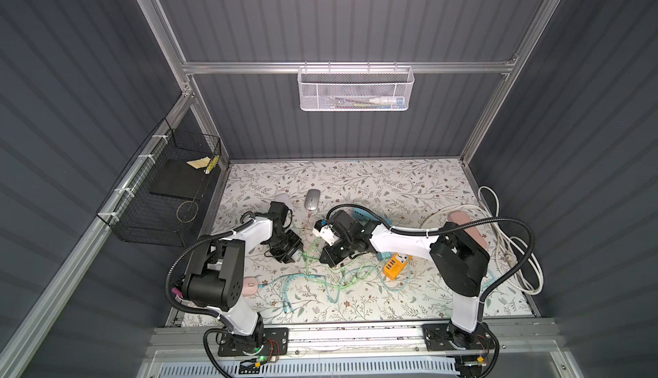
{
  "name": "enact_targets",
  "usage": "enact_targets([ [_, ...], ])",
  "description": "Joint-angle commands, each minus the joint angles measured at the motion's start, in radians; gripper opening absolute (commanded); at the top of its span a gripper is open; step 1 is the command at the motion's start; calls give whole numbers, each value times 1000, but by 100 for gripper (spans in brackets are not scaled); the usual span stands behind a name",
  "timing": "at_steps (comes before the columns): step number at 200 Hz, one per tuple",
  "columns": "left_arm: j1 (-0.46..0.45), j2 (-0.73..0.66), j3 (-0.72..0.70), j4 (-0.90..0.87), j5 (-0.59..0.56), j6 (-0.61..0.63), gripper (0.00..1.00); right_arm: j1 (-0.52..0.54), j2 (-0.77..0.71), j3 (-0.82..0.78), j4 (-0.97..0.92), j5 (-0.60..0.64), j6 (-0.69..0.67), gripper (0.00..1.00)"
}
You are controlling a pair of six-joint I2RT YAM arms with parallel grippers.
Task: Unplug the wireless mouse
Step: Pick up the mouse from the center of the board.
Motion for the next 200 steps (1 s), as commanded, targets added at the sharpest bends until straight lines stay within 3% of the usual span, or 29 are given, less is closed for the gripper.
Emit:
enact_targets([
  [1, 70, 32, -40, 36, -238, -2, 58, 5, -54, -33, -199, -56, 18, 0],
  [16, 71, 7, -34, 40, -219, -5, 79, 5, -50, -12, -200, -63, 22, 0],
  [22, 72, -2, -29, 36, -217, -5, 83, 6, -49, -1, -201, -64, 23, 0],
  [74, 71, -45, -20, 30, -182, -1, 82, 7, -50, 88, -243, -51, 11, 0],
  [115, 70, -93, -65, 132, -57, 13, 83, -1, -87, 196, -275, -64, 20, 0],
  [148, 66, -229, 8, 153, -23, 199, 99, -38, -113, 374, -363, -63, -12, 0],
  [165, 67, -330, -11, 212, 15, 305, 100, -67, -106, 458, -411, -93, -25, 0],
  [189, 66, -481, -112, 437, 155, 393, 98, -102, -101, 551, -483, -127, -46, 0],
  [200, 65, -541, -170, 550, 162, 412, 94, -117, -112, 569, -506, -139, -54, 0],
])
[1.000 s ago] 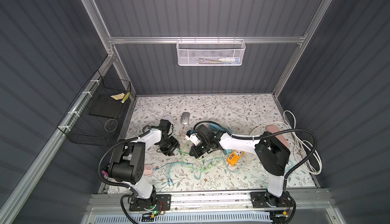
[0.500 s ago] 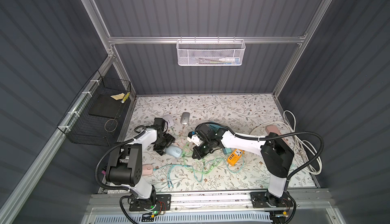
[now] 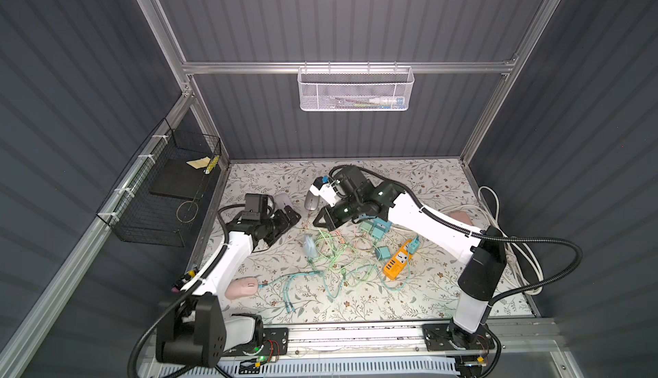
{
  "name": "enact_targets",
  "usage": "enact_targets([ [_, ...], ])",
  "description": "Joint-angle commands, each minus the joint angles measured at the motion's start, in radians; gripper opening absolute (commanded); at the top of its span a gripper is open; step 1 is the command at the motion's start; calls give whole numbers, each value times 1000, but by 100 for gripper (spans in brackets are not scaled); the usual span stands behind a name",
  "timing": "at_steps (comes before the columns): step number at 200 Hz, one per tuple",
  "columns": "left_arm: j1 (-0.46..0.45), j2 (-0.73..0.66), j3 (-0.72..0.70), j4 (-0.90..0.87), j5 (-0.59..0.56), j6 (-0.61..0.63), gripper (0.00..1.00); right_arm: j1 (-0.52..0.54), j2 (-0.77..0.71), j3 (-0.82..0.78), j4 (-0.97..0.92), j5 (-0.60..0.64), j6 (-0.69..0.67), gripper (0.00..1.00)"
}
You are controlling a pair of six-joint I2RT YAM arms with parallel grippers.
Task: Unplug the wireless mouse
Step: Pick up the mouse from the center of the board.
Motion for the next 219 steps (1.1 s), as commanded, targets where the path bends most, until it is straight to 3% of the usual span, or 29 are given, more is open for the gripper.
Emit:
enact_targets([
  [1, -5, -111, -105, 247, 112, 140, 93, -29, -19, 46, -115, -55, -41, 0],
  [19, -15, -216, -231, 553, 214, 222, 84, -53, -46, 60, -166, -64, -63, 0],
  [33, -59, -287, -284, 695, 245, 343, 84, -68, -77, 55, -206, -57, -83, 0],
  [61, -229, -267, -144, 501, 260, 722, 78, -96, -139, 23, -240, -101, -102, 0],
  [80, -297, -251, -131, 510, 221, 837, 78, -107, -166, 12, -243, -139, -93, 0],
  [140, -374, -193, -144, 552, 222, 903, 77, -116, -220, 14, -188, -228, -16, 0],
  [219, -551, -114, -98, 502, 5, 955, 76, -126, -263, 8, -158, -254, 34, 0],
])
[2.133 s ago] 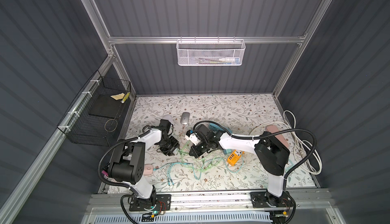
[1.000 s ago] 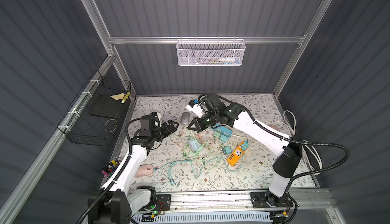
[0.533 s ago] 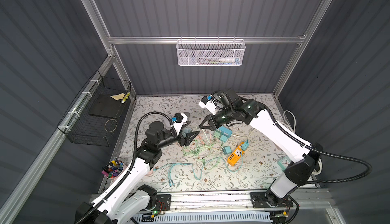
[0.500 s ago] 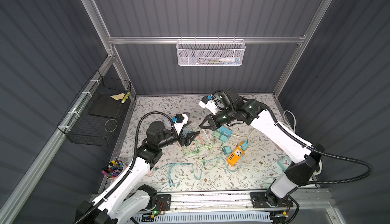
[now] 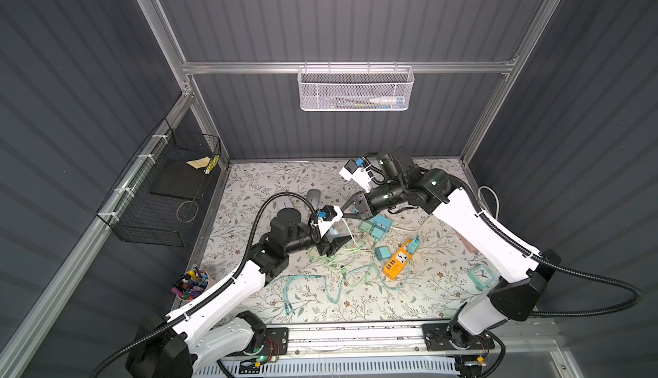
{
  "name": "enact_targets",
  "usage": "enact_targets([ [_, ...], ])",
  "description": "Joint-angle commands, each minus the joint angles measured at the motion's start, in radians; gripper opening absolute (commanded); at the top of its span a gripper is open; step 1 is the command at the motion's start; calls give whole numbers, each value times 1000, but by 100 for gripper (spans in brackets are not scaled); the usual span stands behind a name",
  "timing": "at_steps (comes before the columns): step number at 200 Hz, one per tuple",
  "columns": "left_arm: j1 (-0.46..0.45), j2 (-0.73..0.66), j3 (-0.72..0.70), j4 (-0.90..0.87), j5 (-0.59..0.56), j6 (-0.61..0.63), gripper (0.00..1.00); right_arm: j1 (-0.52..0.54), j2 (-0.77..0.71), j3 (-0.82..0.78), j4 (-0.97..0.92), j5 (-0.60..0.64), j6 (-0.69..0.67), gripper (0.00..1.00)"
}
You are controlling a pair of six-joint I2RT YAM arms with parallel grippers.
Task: Unplug the wireless mouse
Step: Pick up the mouse from the center of the board.
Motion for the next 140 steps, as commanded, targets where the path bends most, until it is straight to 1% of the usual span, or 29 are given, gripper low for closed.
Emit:
enact_targets([
  [1, -25, 24, 33, -19, -88, 30, 76, -4, -24, 12, 35, -34, 17, 0],
  [7, -28, 28, 35, -30, -95, 32, 76, -6, -25, 16, 33, -31, 18, 0],
  [9, -28, 30, 36, -33, -126, 34, 76, -6, -24, 18, 32, -30, 18, 0],
  [21, -31, 30, 35, -48, -168, 38, 76, -8, -26, 27, 30, -27, 24, 0],
  [37, -31, 22, 26, -59, -204, 42, 76, -9, -28, 42, 30, -23, 29, 0],
  [94, -32, 22, 20, -72, -227, 39, 76, -20, -41, 50, 41, -18, 49, 0],
  [140, -32, 30, 24, -98, -308, 26, 76, -22, -53, 81, 36, 5, 57, 0],
])
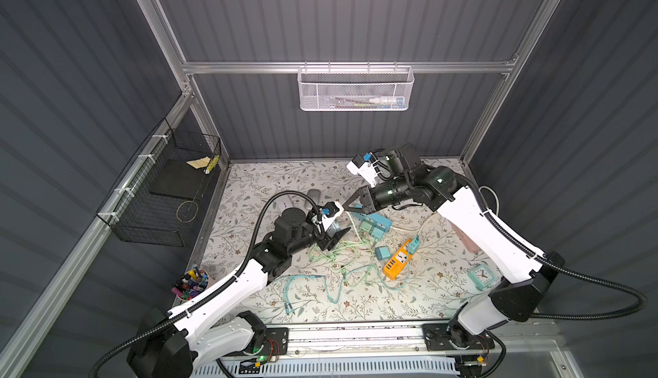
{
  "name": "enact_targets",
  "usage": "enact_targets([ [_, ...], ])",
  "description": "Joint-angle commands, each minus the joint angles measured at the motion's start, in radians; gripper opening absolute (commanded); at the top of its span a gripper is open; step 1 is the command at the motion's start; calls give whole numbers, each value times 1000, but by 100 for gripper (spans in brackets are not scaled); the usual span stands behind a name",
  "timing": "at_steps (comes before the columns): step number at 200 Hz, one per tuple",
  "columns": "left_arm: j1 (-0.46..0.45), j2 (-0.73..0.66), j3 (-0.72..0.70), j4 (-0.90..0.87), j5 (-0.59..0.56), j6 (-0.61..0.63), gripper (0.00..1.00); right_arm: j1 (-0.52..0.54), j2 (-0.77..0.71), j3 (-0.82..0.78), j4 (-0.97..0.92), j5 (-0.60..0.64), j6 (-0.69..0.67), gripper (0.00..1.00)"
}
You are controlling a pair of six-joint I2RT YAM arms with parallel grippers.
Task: Unplug the wireless mouse
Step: Pick up the mouse from the center of the board.
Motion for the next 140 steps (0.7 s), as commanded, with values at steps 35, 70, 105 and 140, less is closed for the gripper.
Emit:
enact_targets([
  [35, -5, -16, -27, -50, -101, -29, 80, -2, -51, 86, 19, -28, 2, 0],
  [70, -5, -33, -44, -40, -93, -38, 80, -11, -55, 90, 19, -30, 8, 0],
  [105, -4, -19, -29, -42, -92, -38, 75, -11, -61, 87, 26, -48, 19, 0],
  [140, -3, -21, -30, -29, -89, -48, 75, -11, -64, 80, 35, -57, 28, 0],
])
